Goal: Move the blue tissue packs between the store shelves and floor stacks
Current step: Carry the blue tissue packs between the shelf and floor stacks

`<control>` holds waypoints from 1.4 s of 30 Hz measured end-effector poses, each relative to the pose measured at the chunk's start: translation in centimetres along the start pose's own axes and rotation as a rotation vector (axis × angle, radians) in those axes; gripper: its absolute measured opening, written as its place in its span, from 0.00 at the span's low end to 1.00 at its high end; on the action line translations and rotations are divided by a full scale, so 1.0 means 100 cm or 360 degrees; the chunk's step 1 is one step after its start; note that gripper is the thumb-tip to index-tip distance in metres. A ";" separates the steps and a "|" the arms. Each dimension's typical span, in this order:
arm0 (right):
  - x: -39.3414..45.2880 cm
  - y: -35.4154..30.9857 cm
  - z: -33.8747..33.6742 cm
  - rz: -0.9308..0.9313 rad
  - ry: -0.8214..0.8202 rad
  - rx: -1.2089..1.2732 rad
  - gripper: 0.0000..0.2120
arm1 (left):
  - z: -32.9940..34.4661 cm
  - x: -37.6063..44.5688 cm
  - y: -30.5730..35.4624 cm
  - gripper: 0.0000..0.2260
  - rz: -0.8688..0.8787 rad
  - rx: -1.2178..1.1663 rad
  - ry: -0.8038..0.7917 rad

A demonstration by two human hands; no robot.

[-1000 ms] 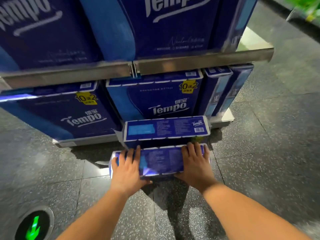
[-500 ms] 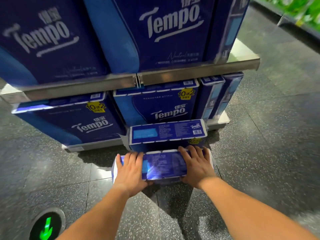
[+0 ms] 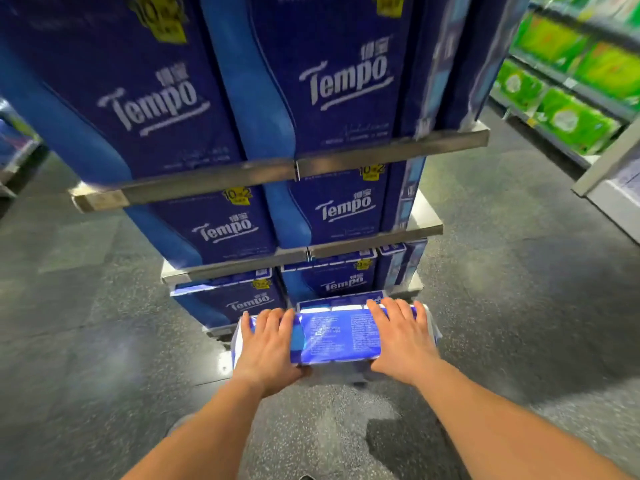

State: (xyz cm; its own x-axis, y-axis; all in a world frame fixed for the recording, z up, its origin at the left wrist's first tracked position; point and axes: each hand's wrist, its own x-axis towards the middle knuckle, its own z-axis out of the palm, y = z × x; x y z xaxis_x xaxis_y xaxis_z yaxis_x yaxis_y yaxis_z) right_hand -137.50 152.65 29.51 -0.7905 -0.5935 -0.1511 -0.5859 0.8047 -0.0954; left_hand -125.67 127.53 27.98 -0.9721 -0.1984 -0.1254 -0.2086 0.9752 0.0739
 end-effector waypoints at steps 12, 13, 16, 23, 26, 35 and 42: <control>-0.111 -0.058 -0.233 -0.0133 0.0392 -0.0049 0.53 | -0.247 -0.126 0.017 0.50 0.0033 0.0147 0.0453; -0.119 -0.063 -0.251 -0.0138 0.0426 -0.0052 0.53 | -0.266 -0.137 0.018 0.50 0.0034 0.0168 0.0505; -0.142 -0.081 -0.302 -0.0149 0.0568 -0.0114 0.53 | -0.316 -0.170 0.019 0.51 0.0006 0.0254 0.0701; -0.187 -0.122 -0.399 -0.0211 0.1130 -0.0241 0.48 | -0.422 -0.223 0.010 0.54 0.0055 0.0331 0.1268; -0.196 -0.138 -0.437 -0.0252 0.1328 -0.0283 0.47 | -0.459 -0.233 0.001 0.50 0.0086 0.0383 0.1434; -0.196 -0.177 -0.520 -0.0315 0.1809 -0.0360 0.48 | -0.543 -0.237 -0.032 0.47 0.0136 0.0484 0.1864; -0.161 -0.192 -0.558 -0.0278 0.1871 -0.0379 0.50 | -0.588 -0.203 -0.058 0.50 0.0185 0.0508 0.1956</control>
State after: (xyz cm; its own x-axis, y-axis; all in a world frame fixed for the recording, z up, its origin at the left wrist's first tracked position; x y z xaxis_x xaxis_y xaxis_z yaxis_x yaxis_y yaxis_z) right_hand -123.51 146.01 88.62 -0.3042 -0.4432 0.8432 -0.6214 0.7632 0.1770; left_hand -111.06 120.17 88.25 -0.4775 0.0964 0.8733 -0.2474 0.9390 -0.2389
